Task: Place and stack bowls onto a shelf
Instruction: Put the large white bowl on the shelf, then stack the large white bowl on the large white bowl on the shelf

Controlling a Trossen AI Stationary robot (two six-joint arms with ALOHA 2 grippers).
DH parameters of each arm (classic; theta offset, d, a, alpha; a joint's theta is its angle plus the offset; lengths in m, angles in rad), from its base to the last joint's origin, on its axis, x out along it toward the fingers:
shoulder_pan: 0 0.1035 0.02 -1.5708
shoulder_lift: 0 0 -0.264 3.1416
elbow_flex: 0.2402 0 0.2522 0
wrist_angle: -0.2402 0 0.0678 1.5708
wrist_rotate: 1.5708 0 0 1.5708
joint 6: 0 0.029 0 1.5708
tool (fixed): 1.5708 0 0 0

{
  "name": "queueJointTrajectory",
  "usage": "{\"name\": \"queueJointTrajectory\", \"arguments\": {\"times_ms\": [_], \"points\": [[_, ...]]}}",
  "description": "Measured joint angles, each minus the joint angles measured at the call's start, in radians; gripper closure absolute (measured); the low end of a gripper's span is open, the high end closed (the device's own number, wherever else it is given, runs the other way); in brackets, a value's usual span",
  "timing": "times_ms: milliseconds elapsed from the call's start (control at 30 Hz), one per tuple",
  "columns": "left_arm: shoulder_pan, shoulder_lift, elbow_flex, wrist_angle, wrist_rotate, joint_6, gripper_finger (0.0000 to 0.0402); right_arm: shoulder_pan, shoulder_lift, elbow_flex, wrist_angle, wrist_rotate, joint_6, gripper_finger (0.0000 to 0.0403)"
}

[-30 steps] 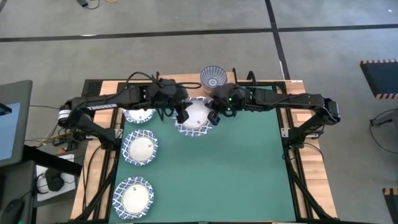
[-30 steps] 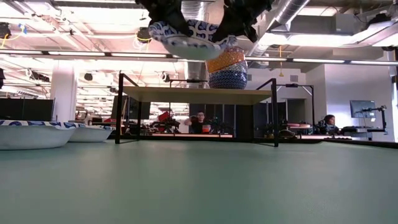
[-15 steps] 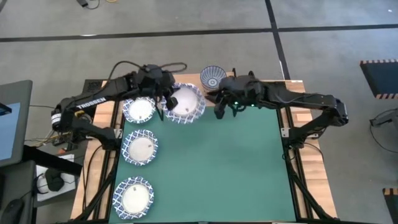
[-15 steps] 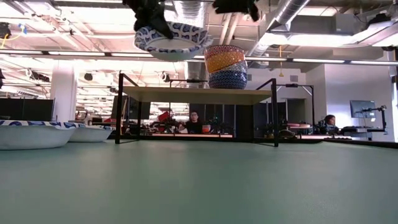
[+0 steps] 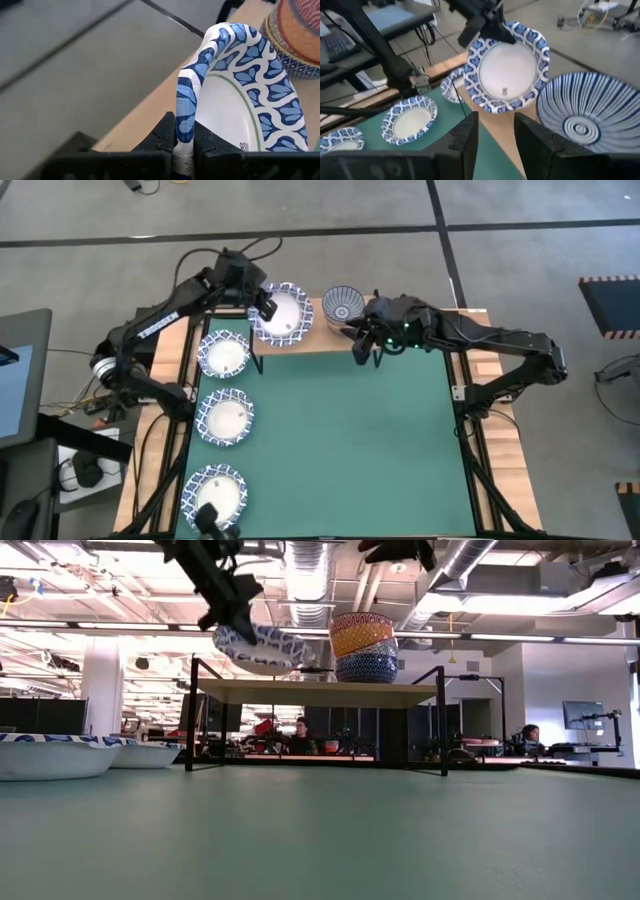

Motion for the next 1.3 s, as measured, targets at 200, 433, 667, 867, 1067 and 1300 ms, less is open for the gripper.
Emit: {"name": "queueJointTrajectory", "arguments": {"times_ms": [200, 433, 667, 867, 1067, 1300], "points": [[0.022, 0.075, 0.000, 0.002, 0.066, -0.046, 0.0367, 0.000, 0.010, 0.000, -0.027, 0.002, 0.038, 0.0251], [0.022, 0.070, 0.000, 0.016, 0.012, -0.042, 0.0278, 0.000, 0.012, 0.000, -0.047, 0.010, 0.061, 0.0251], [0.014, -0.053, 0.000, 0.020, 0.011, -0.003, 0.0232, -0.024, 0.026, 0.000, -0.098, 0.020, 0.095, 0.0251], [-0.048, -0.186, 0.000, -0.006, 0.013, -0.013, 0.0236, -0.049, 0.085, 0.000, -0.125, -0.067, 0.147, 0.0251], [-0.192, -0.279, -0.008, -0.066, -0.048, -0.075, 0.0248, -0.013, 0.192, 0.000, -0.112, -0.182, 0.148, 0.0251], [-0.413, -0.292, -0.010, -0.238, -0.215, -0.223, 0.0248, 0.070, 0.315, -0.001, -0.105, -0.230, 0.148, 0.0251]]}}
